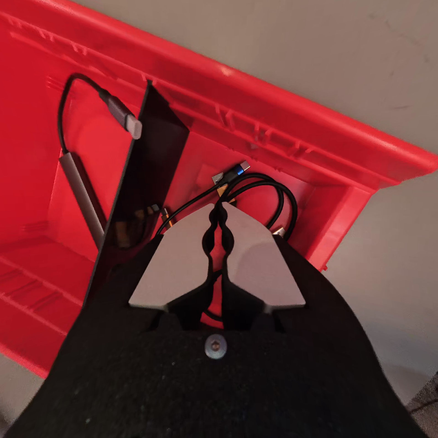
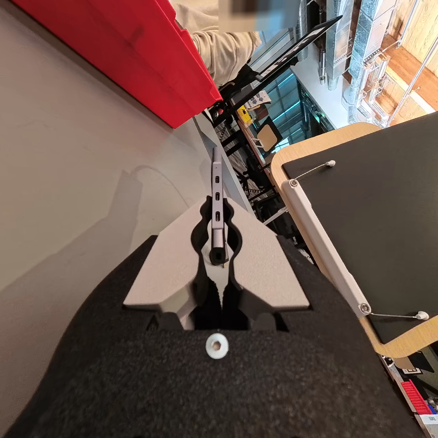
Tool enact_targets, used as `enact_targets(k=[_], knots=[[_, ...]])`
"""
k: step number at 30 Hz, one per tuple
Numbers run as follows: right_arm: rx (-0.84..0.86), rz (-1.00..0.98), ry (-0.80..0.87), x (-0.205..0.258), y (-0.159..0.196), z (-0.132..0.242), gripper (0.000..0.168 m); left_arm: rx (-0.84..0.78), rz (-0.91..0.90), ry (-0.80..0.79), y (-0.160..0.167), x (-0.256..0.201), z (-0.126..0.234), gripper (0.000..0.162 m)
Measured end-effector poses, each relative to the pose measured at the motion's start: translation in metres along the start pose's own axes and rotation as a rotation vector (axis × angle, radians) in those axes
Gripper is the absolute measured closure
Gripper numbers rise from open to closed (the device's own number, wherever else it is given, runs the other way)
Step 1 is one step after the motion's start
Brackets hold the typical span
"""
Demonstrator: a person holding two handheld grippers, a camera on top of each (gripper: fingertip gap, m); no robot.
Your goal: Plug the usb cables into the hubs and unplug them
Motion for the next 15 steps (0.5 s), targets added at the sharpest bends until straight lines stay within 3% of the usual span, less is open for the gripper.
enact_targets(k=[4, 6, 8, 15], knots=[[0.005, 0.009, -0.007, 0.002, 0.000, -0.001, 0.161, 0.016, -0.054, -0.007, 0.004, -0.009, -0.006, 0.160], [0.006, 0.011, -0.010, 0.002, 0.000, -0.001, 0.161, 0.050, -0.025, 0.021, 0.006, -0.013, -0.015, 0.133], [0.007, 0.009, -0.013, 0.002, 0.000, -0.001, 0.161, 0.091, 0.010, 0.034, 0.010, -0.012, -0.024, 0.125], [0.010, 0.001, -0.017, 0.002, 0.002, -0.002, 0.161, 0.044, -0.004, 0.003, 0.016, -0.003, -0.029, 0.150]])
Point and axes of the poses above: each gripper's, where its closed fingertips meet, z back along the fingers, y out of its underside, x = y × z across the jaws, the point moved 5 cm from there along z, back along the fingers, and after that the axes turned 11 degrees about -y, right-handed, at the moved point
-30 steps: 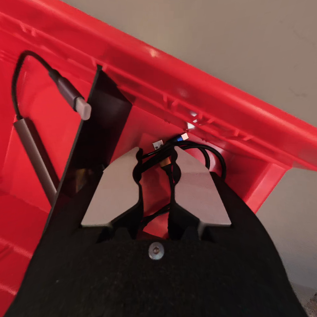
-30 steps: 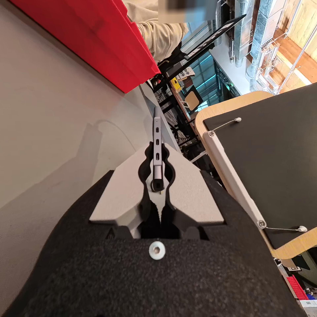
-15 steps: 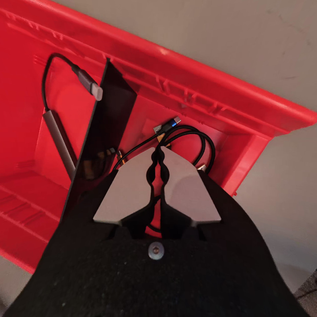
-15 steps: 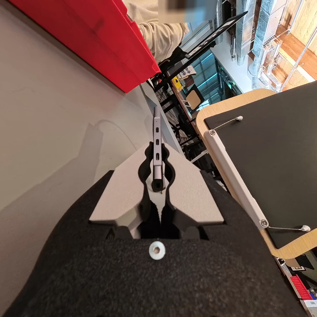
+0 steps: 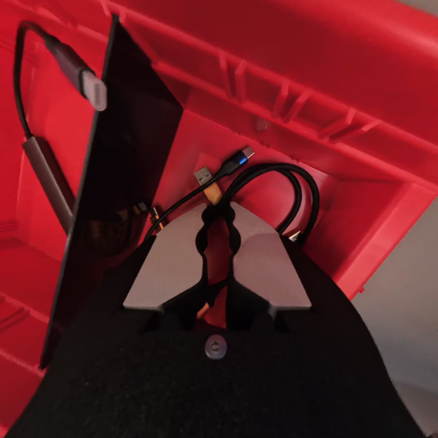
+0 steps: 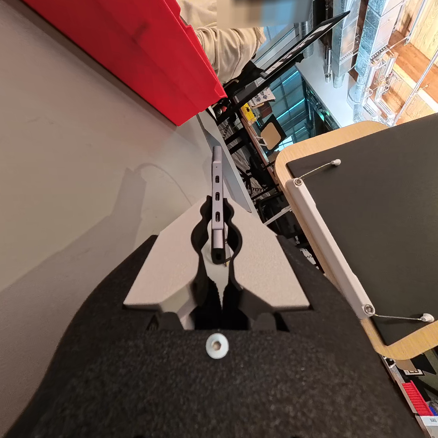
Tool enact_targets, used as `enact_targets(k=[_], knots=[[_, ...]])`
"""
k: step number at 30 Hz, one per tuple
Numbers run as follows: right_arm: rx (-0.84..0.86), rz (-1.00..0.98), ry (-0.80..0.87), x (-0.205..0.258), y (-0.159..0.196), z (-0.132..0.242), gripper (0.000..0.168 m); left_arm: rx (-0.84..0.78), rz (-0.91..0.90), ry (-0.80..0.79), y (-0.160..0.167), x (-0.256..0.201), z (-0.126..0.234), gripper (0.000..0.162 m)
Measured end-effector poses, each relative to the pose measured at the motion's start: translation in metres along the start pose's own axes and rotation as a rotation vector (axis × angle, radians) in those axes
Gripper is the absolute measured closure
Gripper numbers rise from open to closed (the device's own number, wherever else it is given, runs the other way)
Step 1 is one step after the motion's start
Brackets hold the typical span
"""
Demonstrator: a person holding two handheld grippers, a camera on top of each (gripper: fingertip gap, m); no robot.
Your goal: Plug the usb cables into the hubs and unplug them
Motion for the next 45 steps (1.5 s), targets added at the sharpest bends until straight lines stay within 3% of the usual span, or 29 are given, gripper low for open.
enact_targets(k=[12, 16, 18, 23, 26, 28, 31, 35, 40, 42, 45], knots=[[0.003, 0.002, -0.003, 0.000, 0.000, 0.000, 0.161, -0.007, -0.011, -0.153, 0.001, 0.018, 0.028, 0.158], [0.000, 0.000, 0.006, -0.001, 0.000, 0.001, 0.161, 0.007, 0.070, -0.280, -0.001, 0.040, 0.047, 0.158], [-0.006, -0.006, 0.016, -0.003, 0.000, 0.002, 0.161, 0.007, 0.172, -0.341, -0.001, 0.055, 0.068, 0.158], [-0.030, -0.034, 0.063, -0.011, -0.001, 0.006, 0.161, -0.216, 0.485, -0.528, -0.021, 0.073, 0.154, 0.158], [-0.047, -0.052, 0.101, -0.017, -0.002, 0.010, 0.161, -0.410, 0.688, -0.551, -0.040, 0.059, 0.214, 0.159], [-0.053, -0.067, 0.113, -0.020, -0.002, 0.012, 0.161, -0.524, 0.822, -0.486, -0.055, 0.033, 0.237, 0.159], [-0.059, -0.081, 0.122, -0.022, -0.001, 0.013, 0.161, -0.601, 0.982, -0.199, -0.085, -0.032, 0.219, 0.158], [-0.061, -0.085, 0.118, -0.022, -0.001, 0.013, 0.161, -0.512, 1.183, 0.123, -0.114, -0.123, 0.143, 0.158], [-0.057, -0.063, 0.106, -0.019, -0.002, 0.012, 0.161, -0.432, 1.585, 0.136, -0.107, -0.175, 0.068, 0.158], [-0.058, -0.061, 0.100, -0.018, -0.003, 0.012, 0.161, -0.432, 1.643, 0.068, -0.103, -0.187, 0.059, 0.158], [-0.055, -0.060, 0.094, -0.017, -0.002, 0.011, 0.160, -0.400, 1.584, 0.002, -0.109, -0.208, 0.058, 0.157]])
Point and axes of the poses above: each gripper's, where its closed fingertips meet, z back along the fingers, y out of its underside, x = y × z across the jaws, the point moved 5 cm from there along z, back along the fingers, and after that the axes turned 11 degrees about -y, right-handed, at the moved point
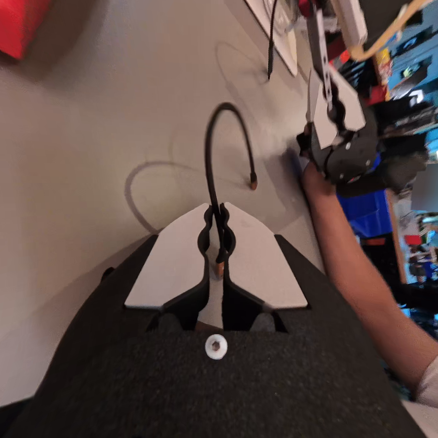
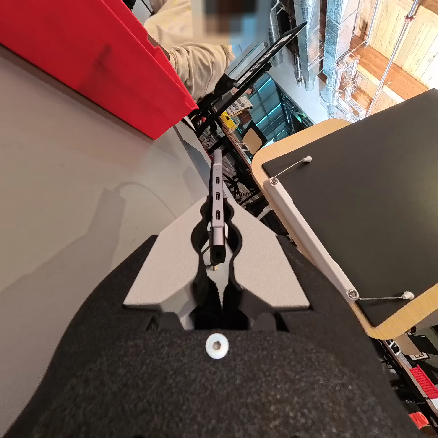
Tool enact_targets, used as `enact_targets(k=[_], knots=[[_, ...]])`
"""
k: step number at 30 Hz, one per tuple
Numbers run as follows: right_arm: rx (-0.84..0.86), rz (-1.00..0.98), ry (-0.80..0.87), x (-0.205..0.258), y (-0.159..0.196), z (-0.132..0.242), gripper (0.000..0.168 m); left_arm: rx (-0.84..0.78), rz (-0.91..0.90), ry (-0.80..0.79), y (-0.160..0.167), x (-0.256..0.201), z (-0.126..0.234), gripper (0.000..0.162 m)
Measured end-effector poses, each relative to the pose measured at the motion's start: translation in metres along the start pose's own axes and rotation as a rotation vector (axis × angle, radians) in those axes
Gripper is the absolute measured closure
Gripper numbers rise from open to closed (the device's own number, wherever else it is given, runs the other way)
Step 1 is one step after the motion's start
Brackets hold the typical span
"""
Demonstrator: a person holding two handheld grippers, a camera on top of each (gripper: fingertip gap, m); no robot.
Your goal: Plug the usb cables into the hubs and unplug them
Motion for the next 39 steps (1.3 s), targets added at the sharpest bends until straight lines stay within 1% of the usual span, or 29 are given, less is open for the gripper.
enact_targets(k=[3, 4, 5, 7, 8, 10, 11, 12, 13, 14, 19, 22, 25, 28, 33, 36, 39], knots=[[0.002, 0.002, -0.005, 0.001, 0.000, -0.001, 0.161, 0.010, -0.167, -0.055, 0.024, -0.006, 0.007, 0.137], [0.003, 0.003, -0.007, 0.001, 0.000, -0.001, 0.161, 0.009, -0.248, -0.086, 0.030, -0.005, 0.009, 0.135], [0.002, 0.003, -0.008, 0.001, 0.000, -0.001, 0.161, -0.014, -0.351, -0.115, 0.031, -0.004, 0.011, 0.133], [0.002, 0.002, -0.011, 0.001, 0.000, -0.001, 0.161, -0.092, -0.635, -0.170, 0.022, -0.001, 0.016, 0.129], [0.001, 0.001, -0.015, 0.002, 0.000, -0.002, 0.161, -0.120, -0.792, -0.146, 0.016, -0.005, 0.017, 0.129], [-0.004, 0.002, -0.026, 0.003, 0.000, -0.002, 0.161, -0.113, -1.081, 0.028, 0.011, -0.022, 0.017, 0.130], [-0.006, 0.003, -0.030, 0.004, -0.001, -0.002, 0.161, -0.107, -1.193, 0.118, 0.009, -0.030, 0.014, 0.132], [-0.009, 0.006, -0.034, 0.004, -0.001, -0.002, 0.161, -0.088, -1.284, 0.202, 0.008, -0.036, 0.010, 0.131], [-0.013, 0.008, -0.038, 0.005, -0.002, -0.002, 0.161, -0.063, -1.352, 0.259, 0.005, -0.041, 0.002, 0.134], [-0.020, 0.010, -0.043, 0.006, -0.003, -0.002, 0.161, -0.048, -1.392, 0.288, -0.001, -0.044, -0.009, 0.137], [-0.055, 0.013, -0.054, 0.007, -0.007, 0.001, 0.161, 0.164, -1.431, 0.389, -0.016, -0.048, -0.064, 0.132], [-0.054, -0.002, -0.054, 0.006, -0.006, 0.000, 0.161, 0.212, -1.446, 0.404, -0.015, -0.048, -0.081, 0.133], [-0.047, -0.011, -0.055, 0.005, -0.004, -0.001, 0.161, 0.261, -1.456, 0.390, -0.006, -0.044, -0.093, 0.133], [-0.029, -0.006, -0.053, 0.006, -0.002, -0.002, 0.161, 0.218, -1.416, 0.448, 0.002, -0.046, -0.093, 0.155], [-0.008, 0.040, -0.040, 0.009, -0.003, -0.003, 0.161, 0.153, -1.473, 0.325, 0.001, -0.049, -0.095, 0.155], [0.012, 0.092, -0.033, 0.013, -0.004, -0.004, 0.161, 0.123, -1.453, 0.223, -0.017, -0.048, -0.099, 0.155], [0.043, 0.151, -0.016, 0.017, -0.004, -0.006, 0.161, 0.047, -1.344, 0.157, -0.053, -0.065, -0.093, 0.155]])
Point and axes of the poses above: each gripper's, where its closed fingertips meet, z back along the fingers, y out of its underside, x = y × z across the jaws, the point moved 5 cm from there along z, back along the fingers, and after that the axes turned 11 degrees about -y, right-handed, at the moved point
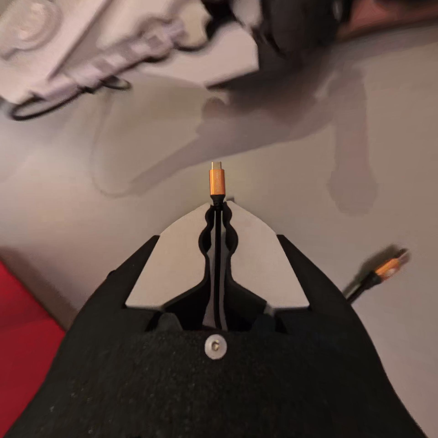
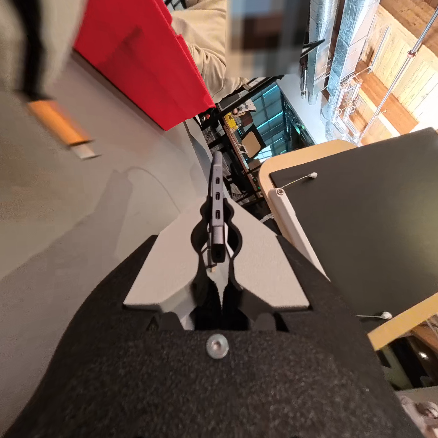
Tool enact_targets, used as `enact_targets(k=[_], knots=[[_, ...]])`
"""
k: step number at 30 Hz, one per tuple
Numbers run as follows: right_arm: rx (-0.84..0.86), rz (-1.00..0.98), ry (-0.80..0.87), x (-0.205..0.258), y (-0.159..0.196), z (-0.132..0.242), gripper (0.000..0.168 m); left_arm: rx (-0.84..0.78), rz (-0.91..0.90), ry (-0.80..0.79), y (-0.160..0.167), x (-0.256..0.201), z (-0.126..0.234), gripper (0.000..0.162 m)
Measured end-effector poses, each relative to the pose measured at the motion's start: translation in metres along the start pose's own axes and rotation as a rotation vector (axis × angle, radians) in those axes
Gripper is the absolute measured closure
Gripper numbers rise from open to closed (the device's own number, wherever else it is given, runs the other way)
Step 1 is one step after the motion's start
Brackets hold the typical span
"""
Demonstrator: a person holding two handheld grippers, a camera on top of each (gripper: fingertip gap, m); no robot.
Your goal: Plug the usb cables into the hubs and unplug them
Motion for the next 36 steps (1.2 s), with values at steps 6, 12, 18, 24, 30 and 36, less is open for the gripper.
enact_targets(k=[6, 12, 18, 24, 30, 36], knots=[[0.023, 0.011, 0.022, 0.003, -0.007, -0.001, 0.161, 0.030, 0.137, -0.059, -0.044, 0.035, -0.002, 0.156], [0.046, 0.070, 0.027, 0.007, -0.009, -0.002, 0.161, 0.077, 0.138, -0.061, -0.051, 0.034, -0.014, 0.156], [0.086, 0.186, 0.031, 0.015, -0.013, -0.006, 0.161, 0.102, 0.132, -0.056, -0.046, 0.033, -0.018, 0.156], [0.132, 0.300, 0.057, 0.018, -0.015, -0.007, 0.161, 0.111, 0.189, -0.040, -0.041, 0.036, -0.020, 0.156], [0.173, 0.357, 0.062, 0.020, -0.015, -0.009, 0.161, 0.132, 0.206, -0.034, -0.041, 0.034, -0.022, 0.156], [0.194, 0.359, 0.047, 0.021, -0.013, -0.010, 0.161, 0.109, 0.264, -0.009, -0.043, 0.036, -0.022, 0.156]])
Point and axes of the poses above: each gripper's, where its closed fingertips meet, z back along the fingers, y out of its underside, x = y × z across the jaws, the point moved 5 cm from there along z, back along the fingers, and after that the axes turned 11 degrees about -y, right-handed, at the moved point
